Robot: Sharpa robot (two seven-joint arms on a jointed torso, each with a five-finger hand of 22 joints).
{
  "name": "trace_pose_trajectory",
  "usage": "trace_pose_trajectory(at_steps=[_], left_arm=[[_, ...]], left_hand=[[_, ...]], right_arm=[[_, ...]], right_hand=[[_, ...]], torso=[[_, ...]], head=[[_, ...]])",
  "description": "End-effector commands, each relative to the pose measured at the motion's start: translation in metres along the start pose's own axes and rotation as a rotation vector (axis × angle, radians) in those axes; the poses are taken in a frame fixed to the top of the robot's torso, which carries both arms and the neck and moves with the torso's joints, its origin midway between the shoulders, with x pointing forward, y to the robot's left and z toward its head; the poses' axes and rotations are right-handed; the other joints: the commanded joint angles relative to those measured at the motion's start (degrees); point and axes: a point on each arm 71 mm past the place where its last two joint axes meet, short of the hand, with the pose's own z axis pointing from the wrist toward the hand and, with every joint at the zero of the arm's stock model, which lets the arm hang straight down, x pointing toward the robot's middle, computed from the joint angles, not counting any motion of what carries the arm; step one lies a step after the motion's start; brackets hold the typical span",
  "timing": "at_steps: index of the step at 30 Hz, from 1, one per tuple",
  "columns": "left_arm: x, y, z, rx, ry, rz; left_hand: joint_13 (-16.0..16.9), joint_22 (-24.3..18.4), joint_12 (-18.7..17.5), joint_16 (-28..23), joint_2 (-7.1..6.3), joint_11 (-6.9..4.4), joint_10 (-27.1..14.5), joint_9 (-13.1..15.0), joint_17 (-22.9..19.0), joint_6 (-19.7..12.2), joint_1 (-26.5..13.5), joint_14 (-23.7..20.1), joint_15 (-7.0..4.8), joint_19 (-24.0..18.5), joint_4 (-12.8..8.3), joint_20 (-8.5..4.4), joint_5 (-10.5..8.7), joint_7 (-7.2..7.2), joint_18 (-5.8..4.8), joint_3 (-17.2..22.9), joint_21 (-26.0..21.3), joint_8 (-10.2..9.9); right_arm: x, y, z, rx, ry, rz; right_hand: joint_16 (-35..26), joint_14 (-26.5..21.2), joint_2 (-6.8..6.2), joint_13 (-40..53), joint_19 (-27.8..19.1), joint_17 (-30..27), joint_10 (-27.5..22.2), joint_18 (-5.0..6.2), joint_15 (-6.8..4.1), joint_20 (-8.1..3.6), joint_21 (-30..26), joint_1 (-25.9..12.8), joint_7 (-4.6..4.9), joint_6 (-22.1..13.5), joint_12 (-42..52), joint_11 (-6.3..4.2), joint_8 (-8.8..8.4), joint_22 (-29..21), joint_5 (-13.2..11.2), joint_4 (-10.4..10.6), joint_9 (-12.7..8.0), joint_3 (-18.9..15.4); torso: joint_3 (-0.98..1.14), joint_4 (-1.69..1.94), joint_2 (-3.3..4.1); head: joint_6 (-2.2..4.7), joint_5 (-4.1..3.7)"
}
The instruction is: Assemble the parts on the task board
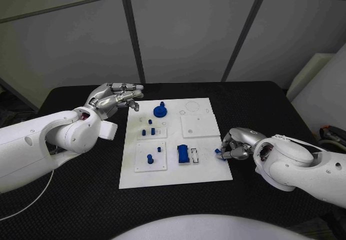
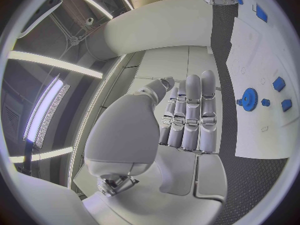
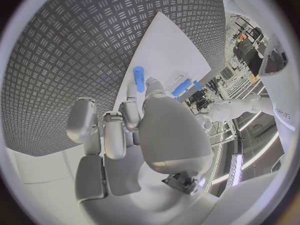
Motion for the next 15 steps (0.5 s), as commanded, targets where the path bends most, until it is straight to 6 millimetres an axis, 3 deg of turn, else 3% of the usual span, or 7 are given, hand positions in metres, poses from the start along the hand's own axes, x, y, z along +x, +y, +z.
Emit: trace_pose_trajectory(at_steps=[1, 8, 15], left_arm=[[0.001, -0.001, 0.0, 0.008, 0.012, -0.005], [0.001, -0.001, -0.001, 0.008, 0.011, -0.005], [0.001, -0.002, -0.001, 0.007, 0.01, -0.005]], left_hand=[[-0.04, -0.06, 0.3, -0.27, 0.4, -0.07, -0.42, -0.02, -0.06, -0.14, 0.14, 0.32, -0.11, 0.42, -0.16, -0.11, -0.18, 0.33, -0.53, -0.03, -0.05, -0.39], [-0.04, -0.07, 0.36, -0.29, 0.45, -0.06, -0.43, -0.01, -0.1, -0.11, 0.06, 0.3, -0.09, 0.43, -0.11, -0.09, -0.18, 0.33, -0.54, -0.06, -0.05, -0.38], [-0.04, -0.07, 0.39, -0.3, 0.47, -0.06, -0.43, -0.01, -0.11, -0.1, 0.02, 0.3, -0.07, 0.43, -0.09, -0.09, -0.19, 0.33, -0.55, -0.08, -0.05, -0.37]], right_arm=[[0.006, 0.0, 0.001, 0.01, 0.033, -0.057], [0.009, 0.005, 0.003, -0.005, 0.034, -0.102], [0.013, 0.011, 0.003, -0.016, 0.045, -0.163]], right_hand=[[-0.26, 4.0, 0.45, 0.11, -0.3, 5.9, 0.02, -0.62, -0.14, -0.04, -0.35, 1.26, -0.11, 0.27, -0.2, -0.67, -0.28, -0.02, -0.03, -0.71, -0.05, 0.15], [-0.25, 4.03, 0.35, 0.2, -0.31, 5.99, -0.06, -0.62, -0.32, -0.25, -0.45, 4.88, -0.2, 0.42, -0.3, -0.82, -0.56, -0.06, -0.25, -2.29, 0.1, 1.03], [-0.18, 4.07, -0.1, 0.08, -0.31, 6.22, -0.37, -0.62, -0.35, -0.41, -0.56, 10.17, -0.14, 0.9, -0.78, -0.84, -1.01, -0.07, -4.56, -4.9, 0.17, 3.52]], torso=[[-0.02, 0.03, -0.05], [-0.03, -0.02, -0.07], [-0.03, 0.03, -0.08]], head=[[-0.04, 0.06], [0.03, 0.18], [0.07, 0.23]])
